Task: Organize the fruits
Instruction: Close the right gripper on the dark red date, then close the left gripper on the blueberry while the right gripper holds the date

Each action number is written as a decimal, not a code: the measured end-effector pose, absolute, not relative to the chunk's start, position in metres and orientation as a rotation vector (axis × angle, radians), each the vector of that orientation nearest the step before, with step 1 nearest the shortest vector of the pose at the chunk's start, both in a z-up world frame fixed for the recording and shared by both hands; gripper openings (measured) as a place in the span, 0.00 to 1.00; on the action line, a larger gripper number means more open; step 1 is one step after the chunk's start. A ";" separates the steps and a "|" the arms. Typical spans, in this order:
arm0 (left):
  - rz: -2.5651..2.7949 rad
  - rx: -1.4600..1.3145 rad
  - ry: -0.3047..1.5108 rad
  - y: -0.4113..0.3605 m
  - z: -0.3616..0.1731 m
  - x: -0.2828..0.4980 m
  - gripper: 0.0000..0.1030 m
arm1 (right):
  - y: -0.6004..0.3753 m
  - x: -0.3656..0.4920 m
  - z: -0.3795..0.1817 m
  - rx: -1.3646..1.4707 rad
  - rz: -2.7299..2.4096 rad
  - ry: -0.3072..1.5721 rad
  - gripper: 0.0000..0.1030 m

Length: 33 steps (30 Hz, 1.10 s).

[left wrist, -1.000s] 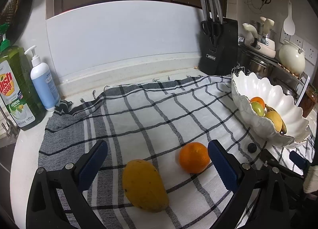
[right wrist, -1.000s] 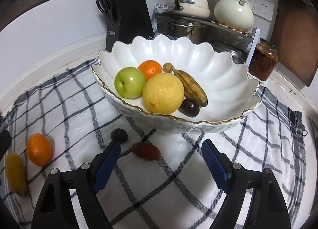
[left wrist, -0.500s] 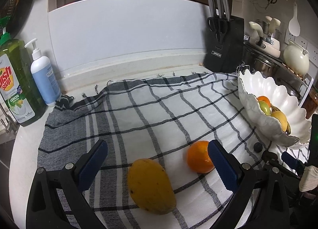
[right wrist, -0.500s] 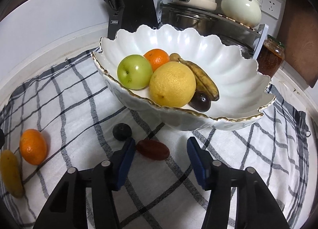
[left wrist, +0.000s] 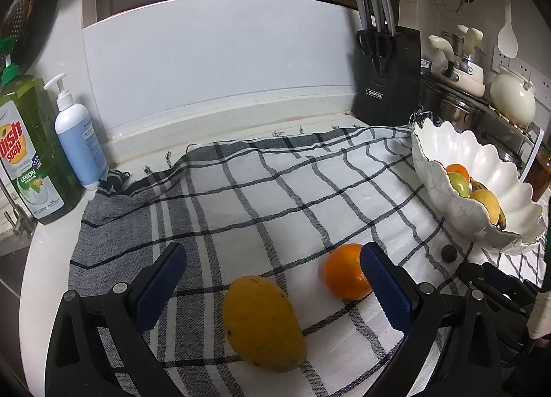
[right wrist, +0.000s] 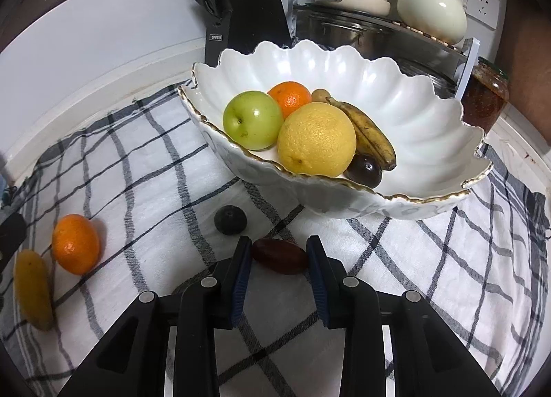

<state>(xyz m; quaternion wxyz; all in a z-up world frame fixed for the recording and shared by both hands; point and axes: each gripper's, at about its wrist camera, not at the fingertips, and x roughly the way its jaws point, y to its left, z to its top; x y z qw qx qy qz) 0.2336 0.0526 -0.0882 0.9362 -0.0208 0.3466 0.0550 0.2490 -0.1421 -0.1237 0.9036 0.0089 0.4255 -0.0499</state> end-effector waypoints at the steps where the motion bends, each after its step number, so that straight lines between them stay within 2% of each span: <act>1: 0.112 -0.041 0.706 0.053 -0.088 0.233 1.00 | -0.142 0.247 -0.123 0.018 -0.101 0.877 0.33; 12: 0.042 -0.012 0.694 0.029 -0.082 0.226 0.99 | -0.159 0.213 -0.099 0.016 -0.081 0.833 0.33; 23: -0.172 0.002 0.743 -0.038 -0.076 0.236 0.97 | -0.212 0.194 -0.073 0.101 -0.140 0.778 0.33; 25: -0.209 0.025 0.766 -0.051 -0.079 0.241 0.93 | -0.222 0.194 -0.072 0.117 -0.159 0.773 0.33; 27: -0.248 0.059 0.789 -0.066 -0.084 0.246 0.81 | -0.231 0.194 -0.072 0.132 -0.177 0.772 0.33; 31: -0.311 0.120 0.827 -0.092 -0.096 0.256 0.70 | -0.248 0.194 -0.075 0.166 -0.218 0.770 0.33; 33: -0.341 0.130 0.851 -0.101 -0.103 0.261 0.60 | -0.253 0.195 -0.077 0.175 -0.229 0.773 0.33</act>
